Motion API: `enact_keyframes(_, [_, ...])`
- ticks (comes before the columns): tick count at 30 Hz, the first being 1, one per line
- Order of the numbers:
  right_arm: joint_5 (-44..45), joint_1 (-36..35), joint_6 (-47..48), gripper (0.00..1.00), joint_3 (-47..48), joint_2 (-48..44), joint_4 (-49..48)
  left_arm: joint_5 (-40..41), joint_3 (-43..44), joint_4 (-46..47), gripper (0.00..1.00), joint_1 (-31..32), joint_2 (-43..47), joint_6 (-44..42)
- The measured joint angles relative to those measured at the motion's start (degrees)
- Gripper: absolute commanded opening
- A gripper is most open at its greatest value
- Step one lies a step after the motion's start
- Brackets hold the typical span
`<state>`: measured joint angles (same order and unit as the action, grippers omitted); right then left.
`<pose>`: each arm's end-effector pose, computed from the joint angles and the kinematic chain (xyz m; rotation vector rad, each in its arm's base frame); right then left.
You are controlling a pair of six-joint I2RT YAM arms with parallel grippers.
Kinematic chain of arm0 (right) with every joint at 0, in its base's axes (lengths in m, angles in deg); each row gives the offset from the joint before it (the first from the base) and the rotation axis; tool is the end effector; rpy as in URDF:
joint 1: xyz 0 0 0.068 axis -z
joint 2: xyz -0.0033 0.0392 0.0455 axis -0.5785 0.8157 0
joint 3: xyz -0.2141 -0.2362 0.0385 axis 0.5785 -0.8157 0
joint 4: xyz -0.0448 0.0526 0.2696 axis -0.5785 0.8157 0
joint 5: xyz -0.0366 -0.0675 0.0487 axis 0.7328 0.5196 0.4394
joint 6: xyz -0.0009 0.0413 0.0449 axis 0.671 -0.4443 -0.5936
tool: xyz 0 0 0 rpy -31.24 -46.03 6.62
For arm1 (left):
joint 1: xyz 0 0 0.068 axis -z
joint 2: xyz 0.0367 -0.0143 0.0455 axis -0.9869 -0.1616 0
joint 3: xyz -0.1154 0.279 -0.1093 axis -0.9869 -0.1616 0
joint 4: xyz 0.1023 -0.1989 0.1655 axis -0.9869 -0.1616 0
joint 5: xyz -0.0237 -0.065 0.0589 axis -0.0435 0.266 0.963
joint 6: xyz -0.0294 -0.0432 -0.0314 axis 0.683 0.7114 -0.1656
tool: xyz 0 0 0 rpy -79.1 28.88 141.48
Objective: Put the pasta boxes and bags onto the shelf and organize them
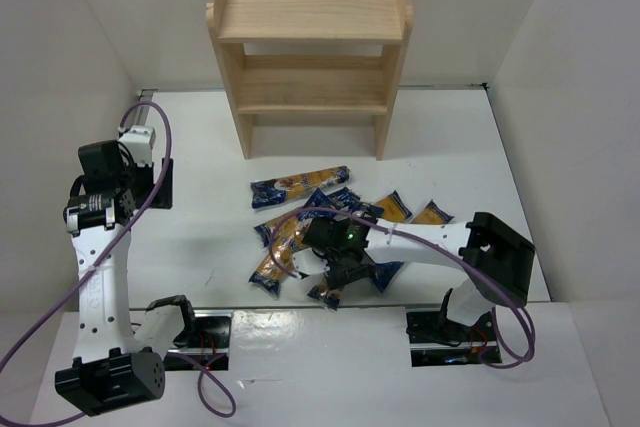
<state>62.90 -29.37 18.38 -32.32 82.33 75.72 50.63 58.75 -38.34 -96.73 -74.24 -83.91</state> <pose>0.1367 0.2629 0.2064 -2.3322 1.5895 -0.2954 0.1716 0.0481 0.3955 -0.0890 2.2450 0.2251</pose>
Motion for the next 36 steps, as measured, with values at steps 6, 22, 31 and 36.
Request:
enact_keyframes(6, [0.2, -0.6, 2.3, 0.83, 0.0, 1.9, -1.2, 0.4, 0.0, 0.0, 1.00, -0.5, 0.0, 0.0])
enact_keyframes(22, [-8.4, 5.6, -5.2, 0.00, 13.5, 6.8, 4.4, 1.2, 0.0, 0.2, 1.00, -0.6, -0.1, 0.0])
enact_keyframes(31, [-21.5, 22.5, -18.2, 0.00, 23.8, 4.4, 7.0, 1.2, 0.0, 0.2, 1.00, -0.6, -0.2, 0.0])
enact_keyframes(36, [-23.3, 29.0, -22.7, 0.00, 20.7, 4.5, 9.4, 1.2, 0.0, 0.3, 1.00, -0.6, -0.3, 0.0])
